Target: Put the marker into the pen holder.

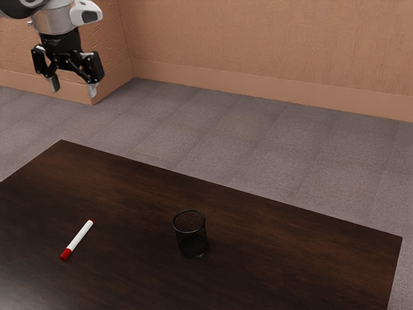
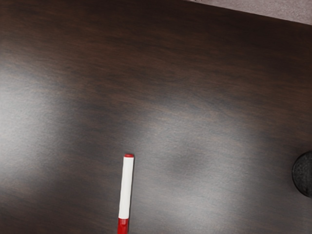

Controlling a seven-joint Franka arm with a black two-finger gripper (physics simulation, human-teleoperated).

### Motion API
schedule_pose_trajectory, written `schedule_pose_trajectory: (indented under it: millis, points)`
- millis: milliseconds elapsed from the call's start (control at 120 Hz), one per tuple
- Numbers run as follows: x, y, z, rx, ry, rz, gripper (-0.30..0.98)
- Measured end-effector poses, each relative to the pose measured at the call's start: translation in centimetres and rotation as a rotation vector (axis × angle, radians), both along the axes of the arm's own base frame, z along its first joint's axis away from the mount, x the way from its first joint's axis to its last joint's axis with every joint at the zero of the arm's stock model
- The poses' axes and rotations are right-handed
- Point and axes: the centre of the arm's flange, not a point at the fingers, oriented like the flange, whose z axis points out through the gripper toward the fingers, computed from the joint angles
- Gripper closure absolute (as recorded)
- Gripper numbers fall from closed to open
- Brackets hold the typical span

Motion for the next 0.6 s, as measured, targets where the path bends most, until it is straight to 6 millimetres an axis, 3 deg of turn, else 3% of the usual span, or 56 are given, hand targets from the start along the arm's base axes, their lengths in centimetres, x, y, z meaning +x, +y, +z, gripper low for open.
schedule_pose_trajectory:
  millis: [167, 233, 400, 492, 600]
  points:
    - [-0.8, 0.1, -0.3, -0.004, 0.005, 0.009, 0.0]
    - [-1.5, 1.4, -2.1, -0.008, 0.036, 0.039, 0.0]
    - [-4.2, 2.7, -13.6, -0.036, 0.243, 0.072, 0.0]
    - [-6.4, 4.7, -21.2, -0.078, 0.345, 0.125, 0.0]
    - [-6.5, 6.0, -27.4, -0.108, 0.398, 0.152, 0.0]
